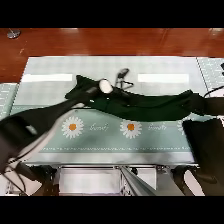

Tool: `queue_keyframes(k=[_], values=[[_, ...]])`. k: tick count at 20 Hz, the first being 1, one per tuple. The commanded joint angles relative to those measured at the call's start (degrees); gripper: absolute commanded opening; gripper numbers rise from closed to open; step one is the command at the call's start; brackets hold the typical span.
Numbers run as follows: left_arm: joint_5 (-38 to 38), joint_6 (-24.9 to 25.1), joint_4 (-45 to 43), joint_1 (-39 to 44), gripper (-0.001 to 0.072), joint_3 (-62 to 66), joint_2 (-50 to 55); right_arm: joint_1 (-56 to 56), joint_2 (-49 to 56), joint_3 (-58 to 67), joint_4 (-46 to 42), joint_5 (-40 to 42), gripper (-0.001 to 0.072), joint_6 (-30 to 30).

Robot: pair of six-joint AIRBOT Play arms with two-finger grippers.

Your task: Fold the shirts.

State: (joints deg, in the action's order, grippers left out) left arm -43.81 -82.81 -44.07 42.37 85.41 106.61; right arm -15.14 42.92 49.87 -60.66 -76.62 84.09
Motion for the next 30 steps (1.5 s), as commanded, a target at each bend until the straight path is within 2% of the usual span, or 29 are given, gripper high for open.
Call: queue_keyframes(k=[1,4,6,11,12,14,15,17,21,26,30], values=[[-5.9,-4.0,0.9,7.6,0.0018,10.5,9.2,0.0,-4.4,-1.1,2.3,-1.1,0.0027,1.4],[-9.4,-5.6,0.9,11.6,0.0018,14.8,11.0,0.0,-4.4,-1.0,5.0,-0.9,0.0027,1.2],[-12.3,-5.1,0.3,10.0,0.0019,17.7,10.6,1.4,-4.4,-0.3,4.7,-0.9,0.0027,1.2],[-23.7,-4.1,-2.3,-6.9,0.0019,20.3,4.5,8.8,-3.2,0.3,4.7,0.8,0.0027,3.4],[-27.5,-2.6,-4.3,-11.0,0.0018,20.3,2.4,10.8,-1.9,1.0,4.6,1.5,0.0027,3.9],[-34.1,-2.9,-11.4,-18.6,0.0018,19.3,-2.6,15.5,2.1,4.2,4.6,3.7,0.0027,4.6],[-34.9,-2.9,-15.2,-21.9,0.0019,17.1,-6.1,18.1,4.9,6.7,4.6,4.8,0.0027,4.7],[-32.6,-3.0,-20.2,-29.1,0.0019,8.5,-15.5,23.1,11.7,12.7,4.3,6.3,0.0027,4.9],[-21.1,-2.5,-20.2,-40.7,0.0020,-16.6,-39.5,33.2,29.2,28.0,4.0,8.0,0.0027,5.2],[-13.5,-4.3,-17.7,-41.9,0.0020,-42.9,-65.3,43.0,54.2,52.6,3.9,8.5,0.0027,7.5],[-9.3,-4.5,-11.8,-41.9,0.0020,-53.9,-73.9,46.4,71.0,68.2,4.2,8.6,0.0029,11.9]])
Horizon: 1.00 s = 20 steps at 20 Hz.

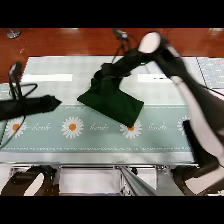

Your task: Fold the shirts.

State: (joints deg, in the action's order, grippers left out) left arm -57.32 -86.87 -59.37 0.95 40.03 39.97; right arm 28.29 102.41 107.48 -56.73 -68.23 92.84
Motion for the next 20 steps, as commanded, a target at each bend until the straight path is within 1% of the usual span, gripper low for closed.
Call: queue_keyframes(k=[1,2,3,4,6,9,11,12,13,15,16,18,19,20], values=[[4.5,-0.4,3.9,-0.5,0.0020,-9.6,-7.4,2.9,13.7,11.0,2.6,0.7,0.0125,3.8],[4.9,-0.4,3.9,-0.5,0.0020,-10.0,-7.1,2.8,15.2,11.0,4.9,0.4,0.0457,3.8],[5.1,-0.4,3.9,-0.6,0.0021,-10.1,-6.6,2.3,15.6,11.0,6.1,-1.0,0.0623,2.6],[6.0,-0.4,3.9,-0.6,0.0020,-10.1,-6.2,1.3,15.2,11.0,6.2,-3.0,0.0625,0.6],[7.9,-0.4,3.9,-0.6,0.0020,-10.1,-5.6,-2.7,12.5,11.0,5.3,-8.7,0.0624,-0.5],[8.9,-0.4,3.9,-0.6,0.0020,-10.1,-5.1,-12.9,4.7,10.9,3.2,-21.0,0.0624,-2.3],[8.9,-0.4,3.9,-0.6,0.0020,-10.1,-4.8,-19.6,-3.3,7.8,-3.1,-25.2,0.0624,-4.6],[8.9,-0.4,3.9,-0.6,0.0020,-10.1,-4.7,-22.7,-8.4,3.6,-6.8,-24.9,0.0624,-5.6],[8.9,-0.4,3.9,-0.6,0.0021,-10.1,-4.4,-25.4,-14.0,-3.0,-9.5,-22.2,0.0624,-5.7],[8.9,-0.2,3.9,-0.6,0.0020,-10.1,-3.7,-29.8,-25.6,-21.1,-10.2,-11.1,0.0625,-5.0],[8.9,-0.2,3.9,-0.6,0.0020,-10.1,-3.4,-31.5,-32.1,-33.0,-10.1,-3.8,0.0624,-3.0],[8.9,-0.2,3.9,-0.5,0.0020,-10.1,-2.8,-32.6,-42.7,-55.1,-9.2,9.6,0.0624,4.3],[8.9,-0.2,3.9,-0.5,0.0021,-10.1,-2.8,-32.3,-46.8,-65.0,-7.3,15.5,0.0624,8.4],[8.9,-0.2,3.9,-0.6,0.0020,-10.1,-2.7,-31.6,-49.0,-72.8,-2.6,20.7,0.0624,9.9]])
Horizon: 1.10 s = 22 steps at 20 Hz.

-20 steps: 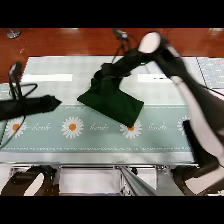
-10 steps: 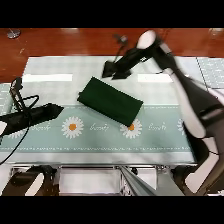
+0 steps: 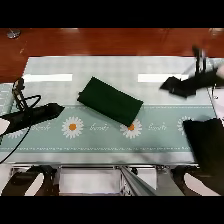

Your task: Fold the shirts.

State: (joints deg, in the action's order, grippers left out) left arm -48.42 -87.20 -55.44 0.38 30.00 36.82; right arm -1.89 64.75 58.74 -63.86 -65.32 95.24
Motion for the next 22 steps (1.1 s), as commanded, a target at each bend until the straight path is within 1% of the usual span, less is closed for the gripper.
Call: queue_keyframes(k=[1,2,3,4,6,9,12,13,14,15,16,17,18,20,22], values=[[0.0,0.1,0.0,0.0,0.0021,0.0,0.7,-0.5,-11.4,-28.9,11.0,21.5,0.0624,7.2],[0.0,0.1,0.0,0.0,0.0020,0.0,0.9,1.0,-10.0,-31.5,17.5,23.6,0.0623,4.2],[0.0,0.1,0.0,0.0,0.0020,0.0,1.3,2.5,-7.6,-31.8,21.2,23.5,0.0623,0.7],[0.0,0.1,0.0,0.0,0.0020,0.0,1.7,4.0,-4.9,-31.2,24.8,22.9,0.0623,-2.5],[0.0,0.2,0.0,0.0,0.0020,0.0,2.7,7.0,0.8,-29.2,29.6,22.1,0.0623,-6.1],[0.1,0.2,0.0,0.1,0.0020,0.0,4.0,11.6,9.7,-23.3,32.1,21.4,0.0623,-8.3],[0.1,1.0,0.0,0.1,0.0020,0.0,4.7,14.5,18.5,-15.5,32.7,20.4,0.0623,-8.3],[0.0,1.0,0.0,0.1,0.0020,0.0,4.8,15.1,21.2,-12.7,33.0,19.4,0.0613,-8.3],[0.0,1.0,0.0,0.1,0.0020,0.0,4.8,15.6,23.7,-9.6,33.1,17.9,0.0572,-8.5],[0.0,1.0,0.0,0.1,0.0021,0.0,4.8,16.2,25.8,-6.3,33.2,16.1,0.0443,-9.0],[0.1,1.0,0.0,0.1,0.0020,0.0,4.8,16.7,27.5,-3.0,33.2,13.9,0.0217,-10.9],[0.1,1.0,0.0,0.1,0.0020,0.0,4.8,16.9,28.7,0.9,33.2,11.0,0.0029,-14.4],[0.1,1.0,0.0,0.1,0.0020,0.0,4.8,17.1,29.1,4.4,32.8,8.4,0.0028,-15.2],[0.2,1.0,0.0,0.1,0.0020,0.0,4.8,17.0,28.3,12.3,29.1,3.9,0.0028,-14.9],[0.3,1.0,0.0,0.1,0.0021,0.0,4.8,16.6,27.1,21.5,22.1,-1.0,0.0027,-11.8]])
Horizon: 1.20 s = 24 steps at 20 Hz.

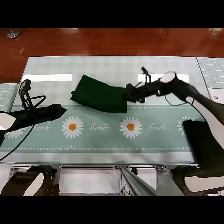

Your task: Fold the shirts.

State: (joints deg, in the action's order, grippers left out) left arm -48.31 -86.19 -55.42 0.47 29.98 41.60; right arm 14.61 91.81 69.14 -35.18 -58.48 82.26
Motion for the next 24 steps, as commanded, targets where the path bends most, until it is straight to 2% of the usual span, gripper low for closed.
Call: queue_keyframes(k=[1,5,10,13,17,21,24], values=[[0.2,0.0,0.0,0.0,0.0021,0.0,0.1,-0.4,-0.7,16.2,-10.8,-10.4,0.0028,3.3],[0.1,0.0,0.0,0.0,0.0021,0.0,0.1,-4.4,-2.2,34.8,-24.1,-22.8,0.0027,9.3],[0.1,0.0,0.0,0.0,0.0021,0.0,0.1,-15.0,-5.7,47.6,-28.2,-35.7,0.0027,12.9],[0.1,0.0,0.0,0.0,0.0021,0.0,0.1,-23.9,-11.0,47.6,-30.1,-38.9,0.0027,14.6],[0.2,0.0,0.0,0.0,0.0021,0.0,0.1,-37.0,-16.3,46.9,-35.3,-48.0,0.0026,15.6],[0.4,0.0,0.0,0.0,0.0021,0.0,0.1,-48.7,-26.4,38.1,-43.0,-47.9,0.0025,14.8],[1.1,0.0,0.0,0.0,0.0021,0.0,0.1,-58.0,-36.0,24.9,-47.6,-47.9,0.0025,11.4]])
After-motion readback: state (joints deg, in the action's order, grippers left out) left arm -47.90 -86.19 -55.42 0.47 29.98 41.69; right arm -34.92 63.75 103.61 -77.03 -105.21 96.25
